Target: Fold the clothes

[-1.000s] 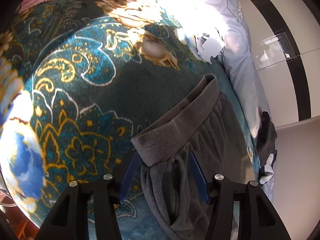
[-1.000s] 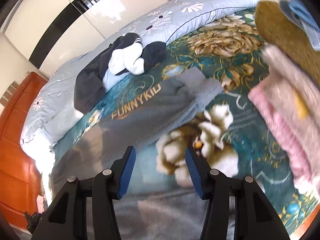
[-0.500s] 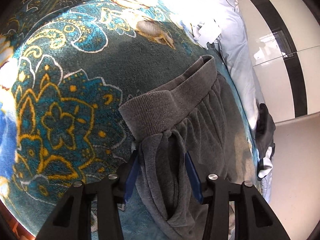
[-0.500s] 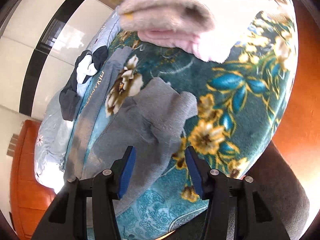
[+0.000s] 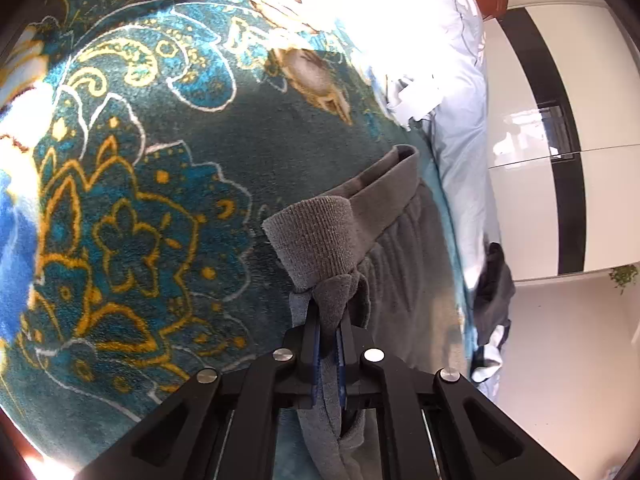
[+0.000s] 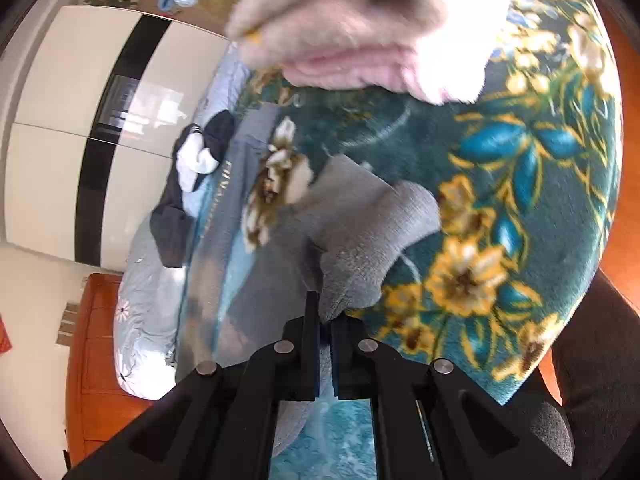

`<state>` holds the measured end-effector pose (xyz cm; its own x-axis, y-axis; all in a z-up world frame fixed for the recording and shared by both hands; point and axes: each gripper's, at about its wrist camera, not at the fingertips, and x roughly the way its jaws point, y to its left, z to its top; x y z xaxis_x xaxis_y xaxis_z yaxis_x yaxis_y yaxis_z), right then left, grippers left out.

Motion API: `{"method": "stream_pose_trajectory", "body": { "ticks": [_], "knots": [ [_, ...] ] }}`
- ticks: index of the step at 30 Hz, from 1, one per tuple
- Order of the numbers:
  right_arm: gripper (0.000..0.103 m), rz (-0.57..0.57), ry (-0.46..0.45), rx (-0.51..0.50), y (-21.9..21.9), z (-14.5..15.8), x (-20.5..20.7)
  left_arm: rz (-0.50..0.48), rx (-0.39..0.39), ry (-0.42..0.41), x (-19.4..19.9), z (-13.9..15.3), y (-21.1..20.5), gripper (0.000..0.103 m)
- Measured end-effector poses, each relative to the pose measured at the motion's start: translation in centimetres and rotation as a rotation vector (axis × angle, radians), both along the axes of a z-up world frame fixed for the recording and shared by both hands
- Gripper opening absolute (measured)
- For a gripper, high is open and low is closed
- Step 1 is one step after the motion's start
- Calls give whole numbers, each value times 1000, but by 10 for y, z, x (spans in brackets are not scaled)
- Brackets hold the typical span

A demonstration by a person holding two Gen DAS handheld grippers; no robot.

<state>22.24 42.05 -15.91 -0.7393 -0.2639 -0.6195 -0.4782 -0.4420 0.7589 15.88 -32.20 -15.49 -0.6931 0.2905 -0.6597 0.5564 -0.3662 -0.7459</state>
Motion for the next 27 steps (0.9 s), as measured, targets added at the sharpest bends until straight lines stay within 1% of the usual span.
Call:
{"method": "stream_pose_trajectory", "body": {
  "ticks": [3,5,8,12,14,17,21,24,27],
  "knots": [
    [4,10,86,34,1,34,-12,-6,11,69,-4,21,-2,6],
    [4,15,123,54,1,55,-25,-13,14,117,-7,37,-4,6],
    [4,25,164,86,0,83,-47,-19,45,179,-17,58,-9,6],
    [4,66,166,125,-2,107,-88,-30,40,226,-37,82,-10,6],
    [4,81,147,163,-5,115,-112,-22,82,237,-52,86,-13,6],
    [4,99,126,208,-6,123,-148,-6,147,247,-75,88,-17,6],
    [4,104,74,208,-2,112,-200,11,160,218,-109,88,-18,6],
    [4,130,9,204,-2,94,-243,21,158,184,-137,82,-18,6],
    [4,170,-66,215,-7,74,-285,40,185,141,-164,70,-20,6]
  ]
}}
